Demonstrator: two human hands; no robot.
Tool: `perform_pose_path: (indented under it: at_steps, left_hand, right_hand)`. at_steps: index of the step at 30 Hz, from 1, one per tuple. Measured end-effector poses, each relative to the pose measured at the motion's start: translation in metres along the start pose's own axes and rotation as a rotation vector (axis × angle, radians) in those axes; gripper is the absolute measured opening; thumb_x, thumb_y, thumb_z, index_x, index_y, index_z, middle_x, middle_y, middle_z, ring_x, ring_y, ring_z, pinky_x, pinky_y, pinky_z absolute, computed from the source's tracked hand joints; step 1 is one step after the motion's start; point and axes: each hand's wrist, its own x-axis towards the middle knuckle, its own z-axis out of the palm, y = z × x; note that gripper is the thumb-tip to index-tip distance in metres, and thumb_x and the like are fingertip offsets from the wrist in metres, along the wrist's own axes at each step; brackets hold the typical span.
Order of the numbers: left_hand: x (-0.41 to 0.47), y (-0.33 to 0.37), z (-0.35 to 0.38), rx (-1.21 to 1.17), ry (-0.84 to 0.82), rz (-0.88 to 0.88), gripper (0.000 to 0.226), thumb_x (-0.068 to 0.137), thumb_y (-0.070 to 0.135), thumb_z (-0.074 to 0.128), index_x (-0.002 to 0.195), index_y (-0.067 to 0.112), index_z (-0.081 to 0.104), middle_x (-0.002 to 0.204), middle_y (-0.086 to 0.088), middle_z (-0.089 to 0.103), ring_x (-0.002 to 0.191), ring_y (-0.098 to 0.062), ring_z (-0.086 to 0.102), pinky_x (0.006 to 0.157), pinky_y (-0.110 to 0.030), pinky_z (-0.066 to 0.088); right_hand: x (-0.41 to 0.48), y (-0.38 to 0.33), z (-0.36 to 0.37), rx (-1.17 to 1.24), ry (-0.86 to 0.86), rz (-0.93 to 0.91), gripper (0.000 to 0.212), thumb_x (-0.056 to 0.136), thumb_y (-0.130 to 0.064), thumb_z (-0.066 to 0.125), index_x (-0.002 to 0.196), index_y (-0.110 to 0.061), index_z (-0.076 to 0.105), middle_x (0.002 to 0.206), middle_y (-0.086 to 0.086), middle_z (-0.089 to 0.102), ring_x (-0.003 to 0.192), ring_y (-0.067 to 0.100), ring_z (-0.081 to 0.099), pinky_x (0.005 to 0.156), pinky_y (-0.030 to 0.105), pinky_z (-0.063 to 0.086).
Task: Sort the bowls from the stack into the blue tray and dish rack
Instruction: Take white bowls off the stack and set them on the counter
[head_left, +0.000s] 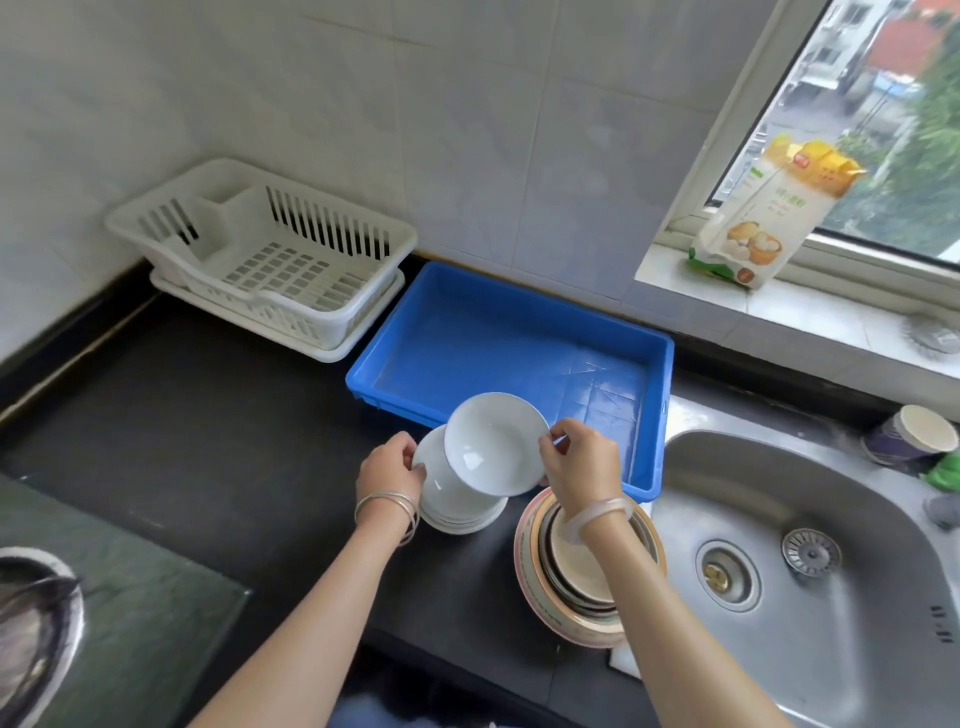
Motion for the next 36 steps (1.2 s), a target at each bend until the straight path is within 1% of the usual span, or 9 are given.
perform_pose_path:
  at_steps: [6, 9, 11, 14, 18, 21, 26, 31, 36]
  left_hand:
    - [0.005, -0.002, -0.004, -0.007, 0.018, 0.034, 0.01, 0.083, 0.014, 0.061, 0.075, 0.015, 0.054, 0.071, 0.0, 0.06, 0.064, -0.012, 0.056, 0.053, -0.022, 0.041]
    - [0.012, -0.002, -0.011, -0.075, -0.009, 0.019, 0.011, 0.08, 0.014, 0.065, 0.074, 0.016, 0.056, 0.071, -0.001, 0.062, 0.067, -0.017, 0.061, 0.062, -0.032, 0.055]
    - [0.019, -0.001, -0.021, -0.132, -0.011, -0.001, 0.01, 0.078, 0.012, 0.066, 0.075, 0.017, 0.057, 0.071, 0.001, 0.063, 0.069, -0.017, 0.062, 0.068, -0.035, 0.059]
    - [0.033, -0.002, -0.041, -0.223, 0.009, -0.024, 0.011, 0.077, 0.01, 0.067, 0.076, 0.017, 0.059, 0.07, 0.005, 0.062, 0.064, -0.01, 0.06, 0.059, -0.029, 0.057]
    - [0.051, -0.014, -0.079, -0.351, 0.05, -0.061, 0.015, 0.076, 0.006, 0.066, 0.074, 0.019, 0.06, 0.072, 0.005, 0.064, 0.066, -0.009, 0.061, 0.047, -0.02, 0.05]
    - [0.065, -0.035, -0.112, -0.403, 0.105, -0.1, 0.016, 0.077, 0.004, 0.065, 0.074, 0.019, 0.06, 0.073, 0.004, 0.064, 0.067, -0.01, 0.062, 0.045, -0.018, 0.049]
    - [0.092, -0.087, -0.158, -0.517, 0.25, -0.197, 0.02, 0.075, 0.0, 0.065, 0.076, 0.019, 0.06, 0.078, 0.001, 0.065, 0.071, -0.017, 0.064, 0.046, -0.018, 0.051]
    - [0.122, -0.144, -0.192, -0.645, 0.379, -0.333, 0.031, 0.075, 0.0, 0.063, 0.099, 0.018, 0.066, 0.088, 0.0, 0.066, 0.072, -0.015, 0.062, 0.048, -0.018, 0.051]
    - [0.154, -0.197, -0.221, -0.71, 0.487, -0.469, 0.029, 0.076, -0.001, 0.062, 0.102, 0.01, 0.067, 0.09, -0.002, 0.065, 0.067, -0.014, 0.061, 0.063, -0.025, 0.054]
  right_hand:
    - [0.002, -0.002, -0.008, -0.016, 0.026, -0.014, 0.014, 0.089, -0.019, 0.055, 0.076, -0.014, 0.059, 0.061, 0.002, 0.061, 0.044, 0.008, 0.057, 0.047, 0.006, 0.038]
    - [0.005, -0.011, -0.012, 0.039, 0.017, -0.004, 0.014, 0.088, -0.018, 0.056, 0.076, -0.011, 0.061, 0.063, 0.005, 0.067, 0.051, 0.014, 0.066, 0.063, 0.015, 0.051]
    - [0.008, -0.022, -0.016, 0.074, 0.032, -0.007, 0.015, 0.088, -0.018, 0.056, 0.078, -0.009, 0.063, 0.066, 0.006, 0.069, 0.055, 0.017, 0.068, 0.063, 0.016, 0.053]
    - [0.014, -0.045, -0.019, 0.056, 0.05, -0.053, 0.016, 0.087, -0.017, 0.057, 0.076, -0.007, 0.064, 0.064, 0.005, 0.069, 0.053, 0.016, 0.068, 0.058, 0.002, 0.042]
    - [0.023, -0.081, -0.006, 0.075, 0.011, -0.096, 0.016, 0.086, -0.017, 0.057, 0.077, -0.006, 0.064, 0.058, 0.002, 0.067, 0.058, 0.017, 0.069, 0.067, 0.015, 0.046]
    - [0.032, -0.106, 0.019, 0.112, -0.048, -0.108, 0.015, 0.086, -0.016, 0.057, 0.076, -0.007, 0.063, 0.056, -0.001, 0.064, 0.057, 0.017, 0.069, 0.067, 0.023, 0.05]
    - [0.049, -0.148, 0.082, 0.147, -0.151, -0.119, 0.013, 0.085, -0.017, 0.058, 0.073, -0.014, 0.062, 0.064, -0.002, 0.064, 0.043, 0.004, 0.062, 0.041, 0.005, 0.04]
    - [0.066, -0.191, 0.153, 0.135, -0.271, -0.137, 0.015, 0.087, -0.018, 0.056, 0.074, -0.015, 0.063, 0.067, -0.004, 0.066, 0.044, 0.006, 0.064, 0.051, 0.015, 0.054]
    - [0.083, -0.233, 0.231, 0.192, -0.38, -0.062, 0.01, 0.088, -0.016, 0.056, 0.08, -0.015, 0.063, 0.071, -0.004, 0.064, 0.044, 0.007, 0.064, 0.046, 0.019, 0.054]
